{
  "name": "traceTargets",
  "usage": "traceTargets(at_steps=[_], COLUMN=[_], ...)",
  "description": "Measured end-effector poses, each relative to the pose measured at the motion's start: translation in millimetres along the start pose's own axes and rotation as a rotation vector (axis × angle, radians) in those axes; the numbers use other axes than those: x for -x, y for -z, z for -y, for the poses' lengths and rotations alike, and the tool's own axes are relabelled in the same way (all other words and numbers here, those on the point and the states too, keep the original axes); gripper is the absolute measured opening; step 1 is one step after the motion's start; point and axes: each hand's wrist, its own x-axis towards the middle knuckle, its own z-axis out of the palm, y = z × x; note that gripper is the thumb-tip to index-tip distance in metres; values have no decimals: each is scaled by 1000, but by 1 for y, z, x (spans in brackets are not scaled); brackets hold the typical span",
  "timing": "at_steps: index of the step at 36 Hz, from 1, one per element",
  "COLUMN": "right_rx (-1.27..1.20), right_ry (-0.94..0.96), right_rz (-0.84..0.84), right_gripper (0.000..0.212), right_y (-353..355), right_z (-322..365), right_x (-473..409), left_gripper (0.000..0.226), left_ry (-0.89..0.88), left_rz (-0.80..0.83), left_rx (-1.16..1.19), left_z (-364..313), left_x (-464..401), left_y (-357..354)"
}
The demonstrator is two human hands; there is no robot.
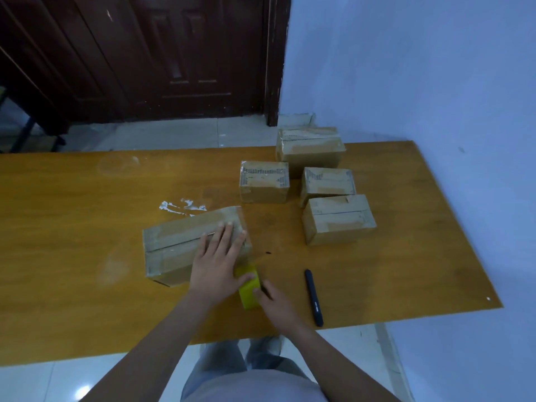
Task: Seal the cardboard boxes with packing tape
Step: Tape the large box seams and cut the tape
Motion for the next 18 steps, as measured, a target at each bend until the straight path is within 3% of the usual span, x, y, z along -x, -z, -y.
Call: traceTargets(at_steps=[6,10,14,18], right_rx=[-71,448,661,824], right_ry=[-85,1,13,-288], right_rz=[60,-274,-504,-598], right_gripper=[19,49,71,44], right_y=[9,30,49,62], right_z=[2,-9,-18,-34], right_x=[2,1,4,-1], left_gripper=[95,96,110,114], left_ry=[20,27,34,40], left_rz=[4,-17,-26,-29], left_rx=[-53,-41,-28,-19], left_z=[-2,-4,-5,-4], left_x=[2,2,1,1], left_y=[1,2,1,1])
